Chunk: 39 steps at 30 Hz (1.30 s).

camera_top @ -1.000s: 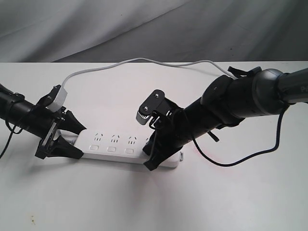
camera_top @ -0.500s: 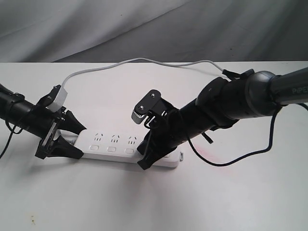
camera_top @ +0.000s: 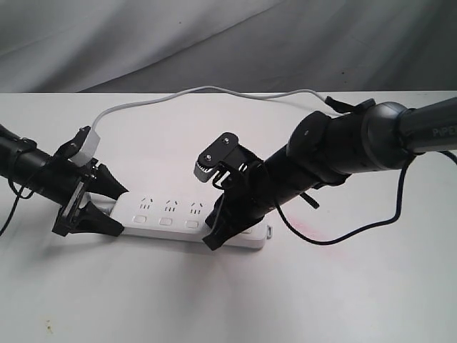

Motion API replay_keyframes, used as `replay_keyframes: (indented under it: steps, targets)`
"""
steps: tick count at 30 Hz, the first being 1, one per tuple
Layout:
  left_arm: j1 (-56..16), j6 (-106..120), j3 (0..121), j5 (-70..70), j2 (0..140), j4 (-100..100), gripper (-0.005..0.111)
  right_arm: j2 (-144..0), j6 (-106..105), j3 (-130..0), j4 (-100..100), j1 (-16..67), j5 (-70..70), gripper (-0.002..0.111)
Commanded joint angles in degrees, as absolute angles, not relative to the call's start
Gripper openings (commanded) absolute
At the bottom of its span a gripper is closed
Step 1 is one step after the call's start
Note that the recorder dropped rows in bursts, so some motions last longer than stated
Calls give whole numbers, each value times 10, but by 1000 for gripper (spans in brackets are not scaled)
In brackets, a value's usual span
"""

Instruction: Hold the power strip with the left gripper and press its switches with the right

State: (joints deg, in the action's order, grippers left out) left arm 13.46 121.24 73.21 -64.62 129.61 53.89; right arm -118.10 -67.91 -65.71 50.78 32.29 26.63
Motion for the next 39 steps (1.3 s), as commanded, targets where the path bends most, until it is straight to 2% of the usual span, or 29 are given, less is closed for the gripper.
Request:
replay_keyframes:
  steps: [1, 6, 10, 13, 21, 39]
  targets:
    - [131, 1200, 720, -616, 1313, 475, 63, -1216, -669, -638, 437, 319, 260, 0]
    - [131, 1200, 720, -616, 1313, 475, 63, -1108, -841, -638, 643, 318, 260, 0]
    - [131, 1200, 720, -616, 1313, 475, 63, -1054, -837, -638, 637, 303, 274, 0]
    - [131, 1200, 720, -617, 1313, 475, 63, -1055, -816, -630, 601, 274, 307, 0]
    - [131, 1200, 720, -617, 1313, 475, 63, -1055, -820, -555, 591, 264, 273, 0]
    - [131, 1200, 720, -617, 1313, 474, 63, -1121, -863, -554, 623, 268, 258, 0]
